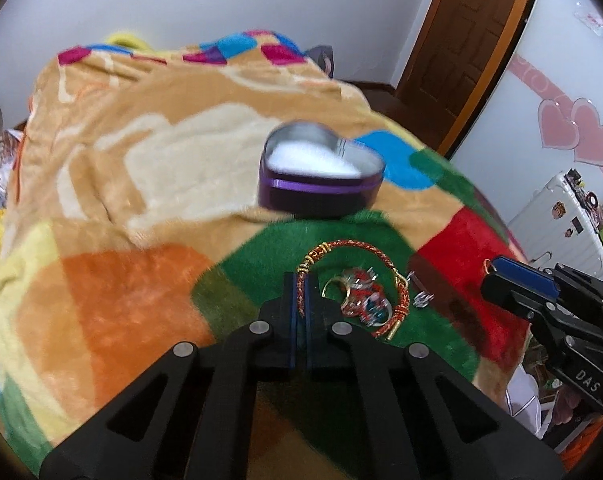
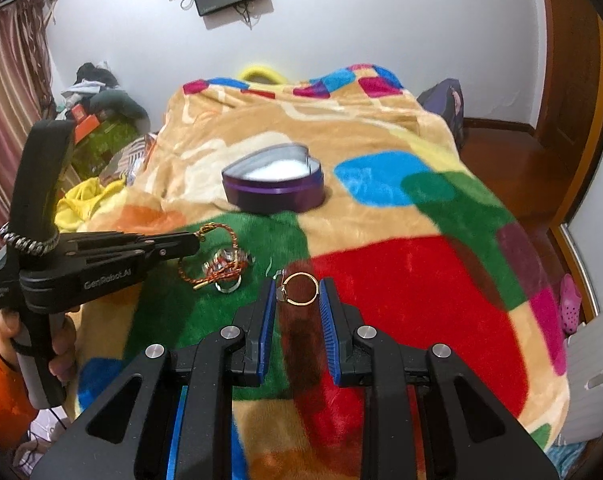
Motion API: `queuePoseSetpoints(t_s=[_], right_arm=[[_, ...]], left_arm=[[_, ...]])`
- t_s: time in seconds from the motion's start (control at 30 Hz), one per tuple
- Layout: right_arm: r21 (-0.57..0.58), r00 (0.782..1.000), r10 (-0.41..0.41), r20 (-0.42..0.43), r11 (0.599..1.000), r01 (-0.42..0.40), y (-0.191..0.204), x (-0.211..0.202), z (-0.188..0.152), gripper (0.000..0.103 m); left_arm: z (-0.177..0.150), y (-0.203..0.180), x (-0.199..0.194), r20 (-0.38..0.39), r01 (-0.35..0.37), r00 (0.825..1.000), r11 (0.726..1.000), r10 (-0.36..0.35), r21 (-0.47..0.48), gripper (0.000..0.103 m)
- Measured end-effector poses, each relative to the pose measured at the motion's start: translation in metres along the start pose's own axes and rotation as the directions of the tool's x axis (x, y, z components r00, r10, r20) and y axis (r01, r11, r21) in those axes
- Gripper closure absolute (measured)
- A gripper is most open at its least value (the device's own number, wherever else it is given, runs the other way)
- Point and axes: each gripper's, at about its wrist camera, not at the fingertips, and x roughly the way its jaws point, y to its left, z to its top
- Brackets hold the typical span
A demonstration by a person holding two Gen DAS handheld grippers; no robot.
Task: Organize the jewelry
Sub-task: 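Carry the bracelet and ring over the heart tin and lower both into it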
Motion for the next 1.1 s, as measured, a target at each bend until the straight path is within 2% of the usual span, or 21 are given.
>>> queuePoseSetpoints(t_s=[0.3,0.47,0.77,1.1], right_arm=[[-0.028,0.996,-0.005,0.084,1.000,0.008,0.012,-0.023,0.019,0.083],[-0.039,0.991,-0.007,0.130,0.999,0.012,0.018,-0.029,0.031,0.083],[-0.059,0.980,-0.019,0.197,0.998,0.031,0.026,-0.030,0.053,0.083],[-0.070,0.975,-0.024,0.220,0.997,0.040,0.025,-0.016,0.069,0.083]], left_arm=[[0.020,-0.012,-0.057,0.153,-0.011,0.988,0.999,0.004,0.040,0.102],[0.031,-0.012,-0.074,0.204,-0.009,0.979,0.999,0.001,0.040,0.102],[0.047,-0.009,-0.077,0.249,-0.022,0.968,0.998,0.007,0.057,0.102],[0.066,-0.002,-0.062,0.257,-0.036,0.966,0.997,0.019,0.061,0.102]])
